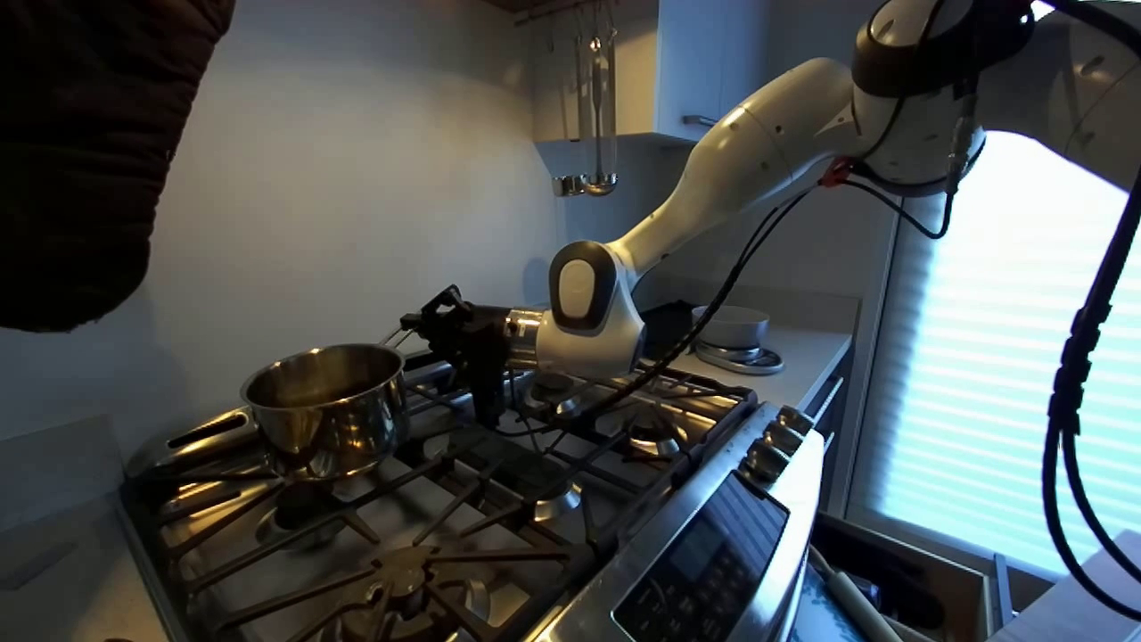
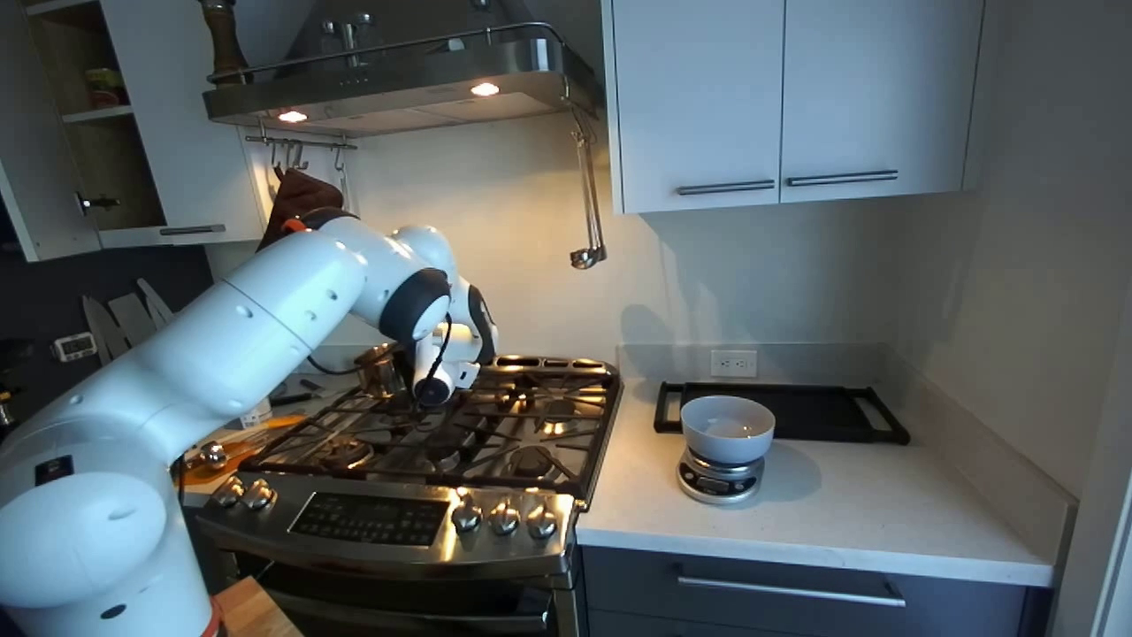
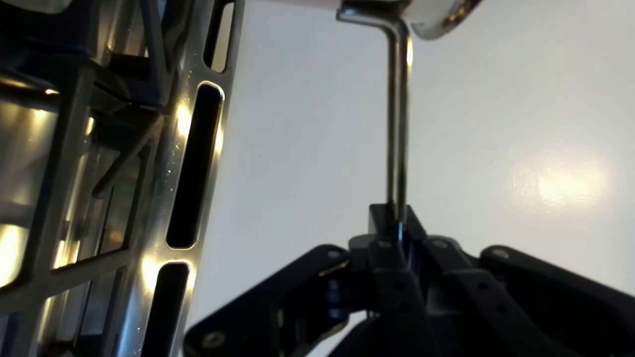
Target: Move the silver pot forward
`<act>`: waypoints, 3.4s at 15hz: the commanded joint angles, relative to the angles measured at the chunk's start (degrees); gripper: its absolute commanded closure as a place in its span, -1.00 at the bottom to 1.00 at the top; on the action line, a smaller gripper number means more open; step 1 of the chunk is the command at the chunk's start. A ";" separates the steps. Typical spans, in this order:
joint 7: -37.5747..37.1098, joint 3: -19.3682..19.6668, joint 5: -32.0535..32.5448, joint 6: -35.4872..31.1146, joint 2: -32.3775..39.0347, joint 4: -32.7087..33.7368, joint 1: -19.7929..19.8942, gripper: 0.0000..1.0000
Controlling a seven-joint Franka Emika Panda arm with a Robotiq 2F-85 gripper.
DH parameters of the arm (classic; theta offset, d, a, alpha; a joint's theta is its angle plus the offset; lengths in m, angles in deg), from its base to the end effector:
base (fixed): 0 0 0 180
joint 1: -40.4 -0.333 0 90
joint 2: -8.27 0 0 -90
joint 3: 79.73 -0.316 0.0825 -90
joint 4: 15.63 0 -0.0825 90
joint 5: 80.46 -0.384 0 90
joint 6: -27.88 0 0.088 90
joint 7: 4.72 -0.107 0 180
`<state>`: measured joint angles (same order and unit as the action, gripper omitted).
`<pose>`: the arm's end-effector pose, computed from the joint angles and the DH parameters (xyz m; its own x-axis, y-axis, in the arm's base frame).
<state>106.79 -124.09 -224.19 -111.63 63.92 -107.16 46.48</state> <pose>0.6054 0.3635 0.1936 0.7234 -0.6505 0.2314 0.2052 -0.1174 -0.9717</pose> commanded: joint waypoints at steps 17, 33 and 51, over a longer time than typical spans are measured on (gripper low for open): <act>2.33 -7.10 -0.74 -3.00 11.98 9.33 2.70 0.97; 4.90 -9.69 -0.75 -7.94 15.07 13.85 -2.32 0.97; 8.78 -11.92 -0.72 -8.30 18.77 17.06 -0.82 0.97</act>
<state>115.69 -133.86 -224.01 -119.48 80.59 -92.31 45.58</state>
